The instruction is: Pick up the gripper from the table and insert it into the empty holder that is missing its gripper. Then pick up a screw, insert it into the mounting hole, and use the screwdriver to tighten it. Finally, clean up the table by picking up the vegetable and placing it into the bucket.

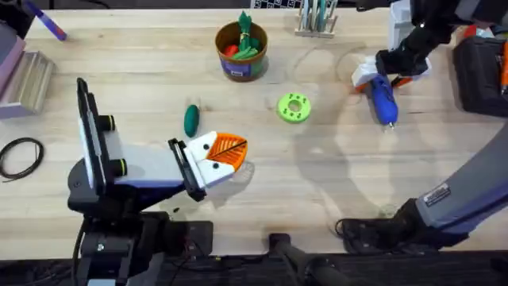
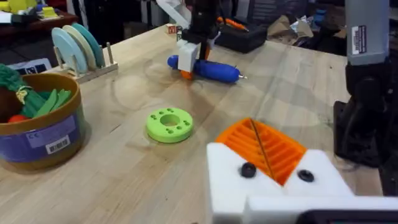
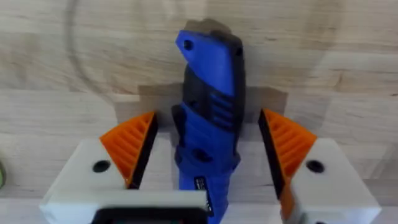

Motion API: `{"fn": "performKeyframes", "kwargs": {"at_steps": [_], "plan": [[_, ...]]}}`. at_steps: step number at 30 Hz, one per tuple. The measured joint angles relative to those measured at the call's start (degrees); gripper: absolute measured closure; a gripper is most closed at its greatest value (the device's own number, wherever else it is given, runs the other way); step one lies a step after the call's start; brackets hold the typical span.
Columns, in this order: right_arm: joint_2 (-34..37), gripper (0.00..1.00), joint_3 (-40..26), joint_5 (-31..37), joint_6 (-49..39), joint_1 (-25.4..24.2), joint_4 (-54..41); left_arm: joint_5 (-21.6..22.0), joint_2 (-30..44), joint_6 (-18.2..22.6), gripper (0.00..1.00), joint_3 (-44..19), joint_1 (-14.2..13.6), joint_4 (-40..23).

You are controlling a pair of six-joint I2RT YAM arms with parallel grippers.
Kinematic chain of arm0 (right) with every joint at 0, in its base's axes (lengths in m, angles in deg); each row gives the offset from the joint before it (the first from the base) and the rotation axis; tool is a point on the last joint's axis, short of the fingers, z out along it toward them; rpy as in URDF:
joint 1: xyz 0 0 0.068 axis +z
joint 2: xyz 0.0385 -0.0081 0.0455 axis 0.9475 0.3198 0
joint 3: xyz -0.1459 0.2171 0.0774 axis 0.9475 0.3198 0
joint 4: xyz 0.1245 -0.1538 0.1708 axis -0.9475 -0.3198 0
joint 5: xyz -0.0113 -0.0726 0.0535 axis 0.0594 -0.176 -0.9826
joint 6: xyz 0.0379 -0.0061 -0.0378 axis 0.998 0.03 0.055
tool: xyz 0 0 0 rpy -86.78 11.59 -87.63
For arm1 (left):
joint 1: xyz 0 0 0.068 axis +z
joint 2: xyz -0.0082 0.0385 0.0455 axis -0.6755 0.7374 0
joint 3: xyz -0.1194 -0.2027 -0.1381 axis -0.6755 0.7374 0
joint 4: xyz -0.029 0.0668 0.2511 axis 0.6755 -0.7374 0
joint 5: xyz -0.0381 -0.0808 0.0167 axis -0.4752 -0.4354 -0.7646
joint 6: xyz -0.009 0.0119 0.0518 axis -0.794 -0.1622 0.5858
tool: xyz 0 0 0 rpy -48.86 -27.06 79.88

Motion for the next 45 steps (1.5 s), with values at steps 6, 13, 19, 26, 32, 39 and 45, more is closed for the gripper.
{"fn": "performKeyframes", "kwargs": {"at_steps": [6, 13, 19, 26, 32, 39, 45], "plan": [[1.16, 0.067, -1.07, -0.06, 0.24, -0.04, 0.35, 0.00, 0.00, 0.00, 0.987, 0.00, 0.00, 0.00], [1.23, 0.495, -1.19, 0.37, 0.79, -0.04, 0.39, 0.00, 0.00, 0.00, 0.987, 0.00, 0.00, 0.01], [1.67, 0.977, -1.38, 0.75, 1.05, -0.26, 0.74, 0.00, 0.00, 0.00, 0.987, 0.00, 0.00, 0.00], [1.64, 0.977, -1.66, 0.17, 1.77, -0.26, -0.53, 0.00, 0.00, -0.02, 0.987, 0.00, 0.00, 0.00], [-1.16, 0.977, -3.85, -5.08, 2.83, -0.20, -5.20, 0.00, 0.00, 0.00, 0.987, 0.00, 0.00, 0.01], [-15.14, 0.977, -12.22, -12.22, 5.95, -0.17, -5.68, 0.00, 0.00, 0.00, 0.987, 0.00, 0.00, 0.02], [-28.52, 0.977, -13.40, -17.40, 10.56, 2.65, 0.98, 0.00, 0.00, 0.00, 0.987, 0.00, 0.00, 0.02]]}}
